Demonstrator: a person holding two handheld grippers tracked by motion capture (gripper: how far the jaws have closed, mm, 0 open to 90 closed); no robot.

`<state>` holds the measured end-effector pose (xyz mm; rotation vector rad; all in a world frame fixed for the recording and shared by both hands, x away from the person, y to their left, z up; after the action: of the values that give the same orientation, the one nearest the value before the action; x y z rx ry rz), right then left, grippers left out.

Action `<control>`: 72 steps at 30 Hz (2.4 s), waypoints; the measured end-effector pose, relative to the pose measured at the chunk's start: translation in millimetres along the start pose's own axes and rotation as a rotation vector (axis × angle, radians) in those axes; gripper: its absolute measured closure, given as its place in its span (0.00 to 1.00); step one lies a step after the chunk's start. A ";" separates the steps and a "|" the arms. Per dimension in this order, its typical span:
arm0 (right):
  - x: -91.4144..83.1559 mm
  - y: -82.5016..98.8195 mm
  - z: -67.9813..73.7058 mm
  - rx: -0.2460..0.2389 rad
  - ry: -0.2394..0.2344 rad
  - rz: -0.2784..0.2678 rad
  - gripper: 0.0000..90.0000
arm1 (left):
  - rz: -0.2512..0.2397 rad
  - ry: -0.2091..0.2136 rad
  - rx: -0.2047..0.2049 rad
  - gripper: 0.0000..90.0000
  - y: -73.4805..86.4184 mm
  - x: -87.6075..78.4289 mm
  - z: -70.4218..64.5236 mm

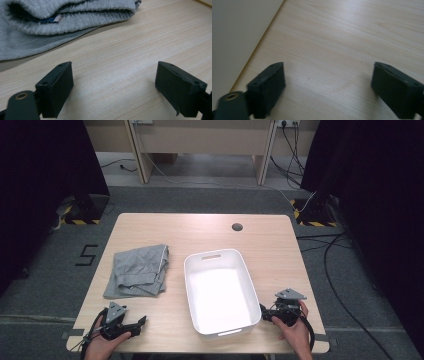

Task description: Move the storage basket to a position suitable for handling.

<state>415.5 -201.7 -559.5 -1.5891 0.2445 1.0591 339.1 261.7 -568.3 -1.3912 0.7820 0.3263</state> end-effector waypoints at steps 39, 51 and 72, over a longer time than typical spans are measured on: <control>-96.7 -41.3 62.1 0.009 -0.124 -0.207 0.27 | -0.028 0.350 0.145 0.32 -33.4 3.2 -163.0; -63.1 -38.2 66.6 -0.010 -0.129 -0.113 0.32 | -0.035 0.397 0.230 0.36 -49.3 19.2 -209.6; -10.1 -90.6 18.3 -0.122 -0.103 -0.117 0.28 | -0.002 0.414 0.203 0.30 -77.2 50.4 -250.2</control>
<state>460.3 -160.0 -489.4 -1.6314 0.0173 1.0775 349.4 -3.2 -539.7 -1.2814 1.1200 -0.0486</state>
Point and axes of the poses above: each handheld gripper's, and its own axes: x roughly forward along the jaws, y roughly out of its underside, z roughly to its left, the point moved 10 cm from there along x, roughly forward along the jaws, and after that the axes turned 4 degrees about -y, right-handed, at the moved point
